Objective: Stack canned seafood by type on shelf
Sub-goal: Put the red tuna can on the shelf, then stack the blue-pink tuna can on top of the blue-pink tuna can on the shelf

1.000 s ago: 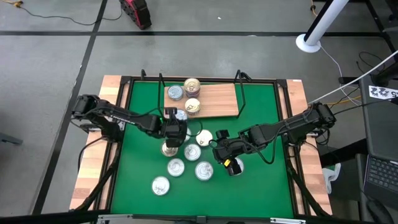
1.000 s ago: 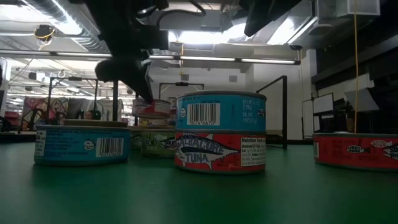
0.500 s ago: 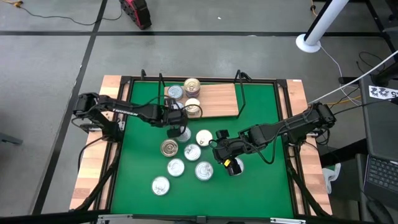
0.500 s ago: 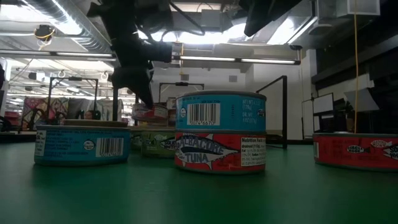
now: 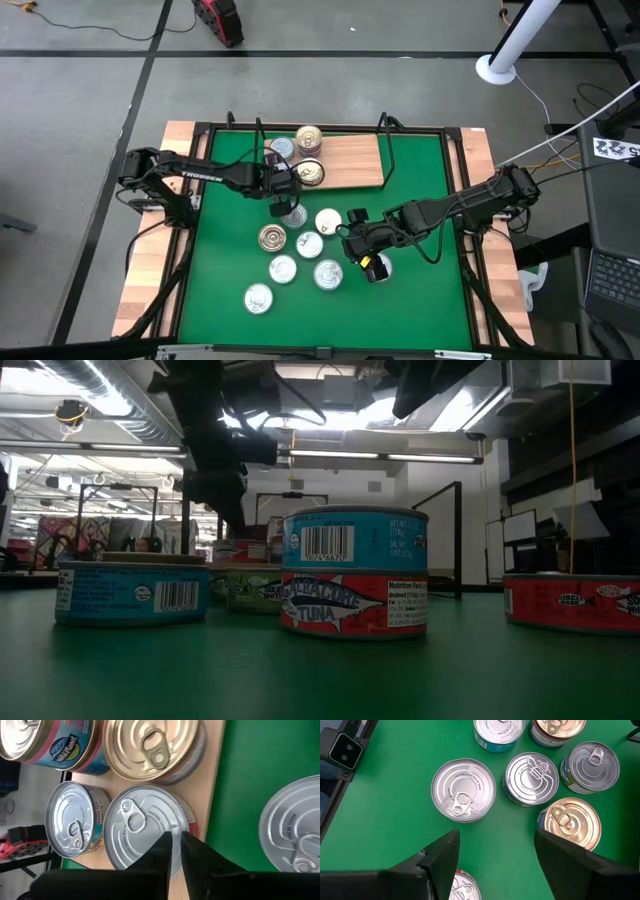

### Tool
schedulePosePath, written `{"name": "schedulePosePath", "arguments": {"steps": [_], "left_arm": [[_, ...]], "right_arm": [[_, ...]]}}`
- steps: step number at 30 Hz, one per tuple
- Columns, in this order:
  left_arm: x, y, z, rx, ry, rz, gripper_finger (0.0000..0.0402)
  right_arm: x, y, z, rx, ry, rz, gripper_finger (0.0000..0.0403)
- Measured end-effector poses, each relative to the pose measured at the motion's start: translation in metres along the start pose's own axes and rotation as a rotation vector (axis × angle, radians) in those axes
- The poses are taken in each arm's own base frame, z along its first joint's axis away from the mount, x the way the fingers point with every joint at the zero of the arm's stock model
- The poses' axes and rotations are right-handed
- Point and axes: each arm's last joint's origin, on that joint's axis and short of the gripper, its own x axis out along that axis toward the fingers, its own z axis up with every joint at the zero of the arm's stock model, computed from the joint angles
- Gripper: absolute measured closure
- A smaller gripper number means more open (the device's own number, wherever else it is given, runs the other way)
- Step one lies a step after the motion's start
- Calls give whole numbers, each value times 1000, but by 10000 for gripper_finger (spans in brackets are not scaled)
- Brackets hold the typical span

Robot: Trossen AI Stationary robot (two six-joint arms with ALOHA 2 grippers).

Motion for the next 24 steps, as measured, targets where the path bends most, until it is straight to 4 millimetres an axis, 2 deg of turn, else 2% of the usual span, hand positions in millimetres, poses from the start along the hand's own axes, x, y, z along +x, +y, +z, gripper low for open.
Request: {"name": "schedulePosePath", "arguments": {"steps": [9,16,19,24], "left_arm": [[-2,-3,0,10,-6,-4,332],[-8,-15,0,116,-28,-19,328],[-14,-20,0,135,-48,-28,329],[-23,-34,0,171,-82,-47,329]], "right_arm": [[0,0,-2,-1,19,0,148],[-1,0,-11,-51,111,-9,148],[0,-2,-15,-67,150,-76,148],[16,-6,-32,-90,215,-233,148]]}}
